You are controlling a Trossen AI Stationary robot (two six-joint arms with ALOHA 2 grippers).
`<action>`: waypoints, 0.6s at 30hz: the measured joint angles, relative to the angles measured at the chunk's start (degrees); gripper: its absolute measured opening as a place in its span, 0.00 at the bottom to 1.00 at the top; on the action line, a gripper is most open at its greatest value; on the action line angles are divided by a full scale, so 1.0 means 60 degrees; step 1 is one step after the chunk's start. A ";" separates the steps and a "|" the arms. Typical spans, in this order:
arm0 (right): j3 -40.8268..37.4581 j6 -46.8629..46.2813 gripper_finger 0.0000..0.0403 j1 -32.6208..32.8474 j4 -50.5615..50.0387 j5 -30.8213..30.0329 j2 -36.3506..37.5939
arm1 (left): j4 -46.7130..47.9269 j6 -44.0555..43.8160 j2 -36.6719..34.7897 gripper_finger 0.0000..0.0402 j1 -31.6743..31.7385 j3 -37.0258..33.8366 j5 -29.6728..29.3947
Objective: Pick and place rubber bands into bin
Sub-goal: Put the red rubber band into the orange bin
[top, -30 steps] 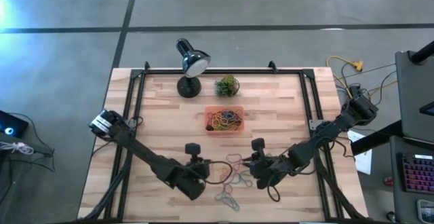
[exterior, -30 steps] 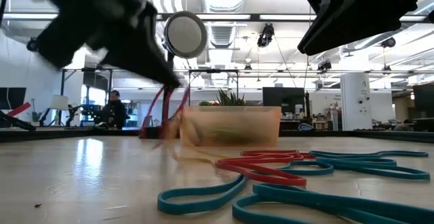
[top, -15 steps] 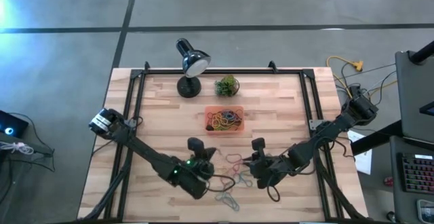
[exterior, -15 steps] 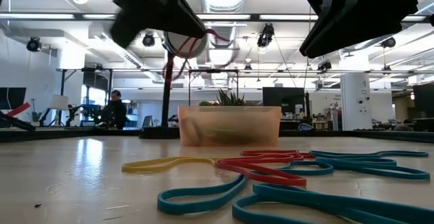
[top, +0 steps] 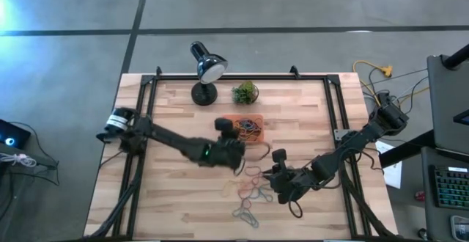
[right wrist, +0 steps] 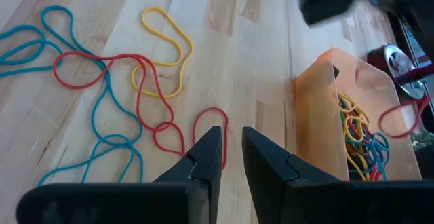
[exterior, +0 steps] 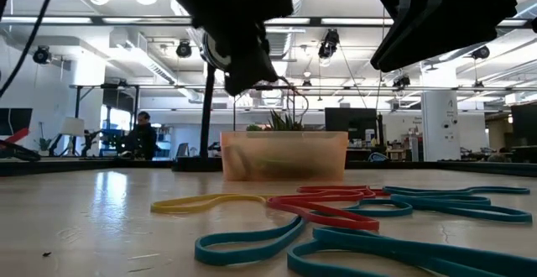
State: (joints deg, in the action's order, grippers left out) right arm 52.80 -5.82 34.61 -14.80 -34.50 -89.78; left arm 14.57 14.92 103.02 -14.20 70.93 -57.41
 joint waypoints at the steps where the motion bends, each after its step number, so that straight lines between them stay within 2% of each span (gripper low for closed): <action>1: 0.0000 0.0000 0.13 0.0000 -0.0001 0.0000 0.0000 | -0.0194 0.0113 0.0000 0.00 0.0200 -0.0003 0.0350; 6: 0.0000 0.0000 0.13 0.0002 -0.0001 -0.0004 0.0000 | -0.1033 0.0424 0.0011 0.00 0.1103 -0.0006 0.1744; 12: 0.0000 0.0000 0.13 0.0000 -0.0001 -0.0004 0.0000 | -0.1150 0.0396 0.0018 0.00 0.1794 -0.0010 0.3078; 18: 0.0000 0.0000 0.13 0.0000 -0.0001 -0.0004 0.0000 | -0.1134 0.0304 0.0018 0.00 0.2088 -0.0010 0.3896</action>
State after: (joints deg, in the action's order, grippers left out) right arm 52.80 -5.82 34.61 -14.81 -34.52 -89.78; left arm 7.77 16.75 103.13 -1.67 70.87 -34.04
